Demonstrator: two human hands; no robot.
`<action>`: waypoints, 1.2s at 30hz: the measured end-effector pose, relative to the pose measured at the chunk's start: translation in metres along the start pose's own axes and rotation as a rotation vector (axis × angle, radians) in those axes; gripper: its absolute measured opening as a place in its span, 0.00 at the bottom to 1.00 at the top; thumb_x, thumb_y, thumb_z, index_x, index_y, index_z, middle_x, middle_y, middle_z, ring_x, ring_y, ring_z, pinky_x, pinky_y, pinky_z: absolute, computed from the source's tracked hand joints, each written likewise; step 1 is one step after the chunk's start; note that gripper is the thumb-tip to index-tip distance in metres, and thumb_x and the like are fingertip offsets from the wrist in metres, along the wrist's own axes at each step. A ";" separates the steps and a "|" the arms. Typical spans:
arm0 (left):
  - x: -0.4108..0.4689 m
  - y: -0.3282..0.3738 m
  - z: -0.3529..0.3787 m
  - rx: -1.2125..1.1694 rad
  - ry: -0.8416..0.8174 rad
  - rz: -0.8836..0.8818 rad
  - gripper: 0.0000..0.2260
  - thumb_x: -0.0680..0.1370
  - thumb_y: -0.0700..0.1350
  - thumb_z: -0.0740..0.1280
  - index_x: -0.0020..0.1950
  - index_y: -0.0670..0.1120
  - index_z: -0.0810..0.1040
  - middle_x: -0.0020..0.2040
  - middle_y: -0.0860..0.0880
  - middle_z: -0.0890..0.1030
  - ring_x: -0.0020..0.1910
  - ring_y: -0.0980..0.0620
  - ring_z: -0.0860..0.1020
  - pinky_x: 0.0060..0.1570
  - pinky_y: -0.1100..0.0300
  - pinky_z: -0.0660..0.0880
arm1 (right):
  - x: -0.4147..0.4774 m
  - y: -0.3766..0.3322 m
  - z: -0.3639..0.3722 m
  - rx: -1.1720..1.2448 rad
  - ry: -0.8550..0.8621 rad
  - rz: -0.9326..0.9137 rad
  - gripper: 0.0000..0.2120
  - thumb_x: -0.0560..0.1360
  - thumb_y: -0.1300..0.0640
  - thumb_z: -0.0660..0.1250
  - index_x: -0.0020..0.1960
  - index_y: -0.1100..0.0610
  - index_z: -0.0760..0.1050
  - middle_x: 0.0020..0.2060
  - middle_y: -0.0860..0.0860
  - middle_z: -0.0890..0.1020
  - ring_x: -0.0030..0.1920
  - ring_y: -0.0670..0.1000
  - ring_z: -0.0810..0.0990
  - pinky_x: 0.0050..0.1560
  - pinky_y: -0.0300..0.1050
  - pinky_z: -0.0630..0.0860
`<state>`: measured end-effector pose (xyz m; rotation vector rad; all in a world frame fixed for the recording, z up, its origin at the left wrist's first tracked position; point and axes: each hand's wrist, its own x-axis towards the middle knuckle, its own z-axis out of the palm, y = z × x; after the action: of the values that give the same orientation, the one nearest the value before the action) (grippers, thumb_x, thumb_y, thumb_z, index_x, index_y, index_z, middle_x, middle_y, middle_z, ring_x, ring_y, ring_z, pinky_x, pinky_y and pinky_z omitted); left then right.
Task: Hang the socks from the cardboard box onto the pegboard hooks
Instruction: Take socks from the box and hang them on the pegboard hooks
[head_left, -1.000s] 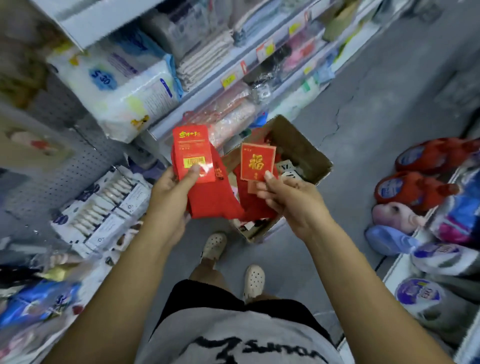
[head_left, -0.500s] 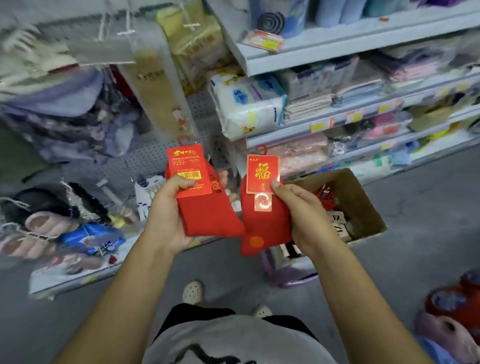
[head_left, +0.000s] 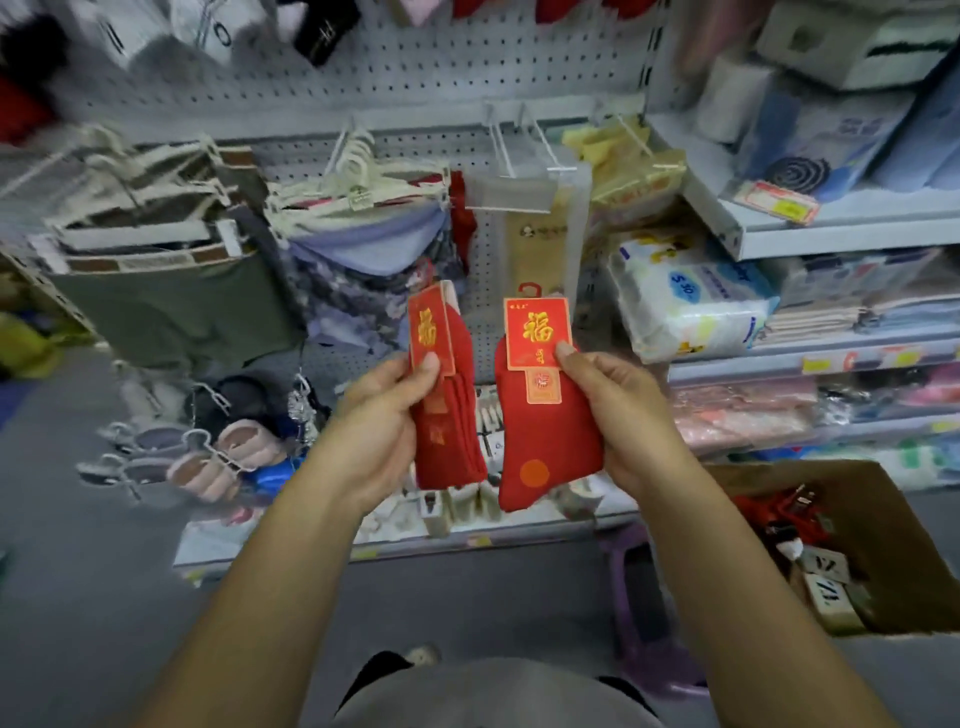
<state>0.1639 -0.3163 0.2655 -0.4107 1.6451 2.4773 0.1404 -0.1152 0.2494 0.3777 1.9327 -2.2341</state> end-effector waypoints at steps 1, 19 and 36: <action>0.003 0.010 -0.011 0.049 0.019 0.022 0.06 0.80 0.42 0.66 0.53 0.43 0.83 0.44 0.48 0.87 0.42 0.53 0.85 0.41 0.57 0.82 | 0.003 -0.004 0.014 0.008 0.003 -0.014 0.16 0.77 0.47 0.71 0.50 0.62 0.80 0.47 0.62 0.86 0.44 0.58 0.85 0.51 0.59 0.82; 0.091 0.148 -0.011 0.201 -0.003 0.264 0.08 0.81 0.48 0.68 0.58 0.49 0.83 0.48 0.49 0.88 0.47 0.50 0.87 0.45 0.52 0.81 | 0.071 -0.109 0.082 0.030 0.210 -0.441 0.11 0.79 0.46 0.68 0.49 0.53 0.80 0.41 0.54 0.87 0.41 0.52 0.85 0.45 0.51 0.81; 0.193 0.202 0.137 0.225 0.050 0.513 0.08 0.84 0.50 0.64 0.54 0.51 0.83 0.46 0.51 0.88 0.47 0.49 0.87 0.44 0.53 0.82 | 0.244 -0.300 0.018 -0.156 0.221 -0.709 0.18 0.81 0.46 0.66 0.55 0.62 0.79 0.46 0.54 0.86 0.44 0.50 0.84 0.46 0.48 0.82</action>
<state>-0.0941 -0.2769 0.4353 -0.0192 2.2561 2.5727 -0.1796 -0.0782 0.4643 -0.1204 2.6591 -2.4717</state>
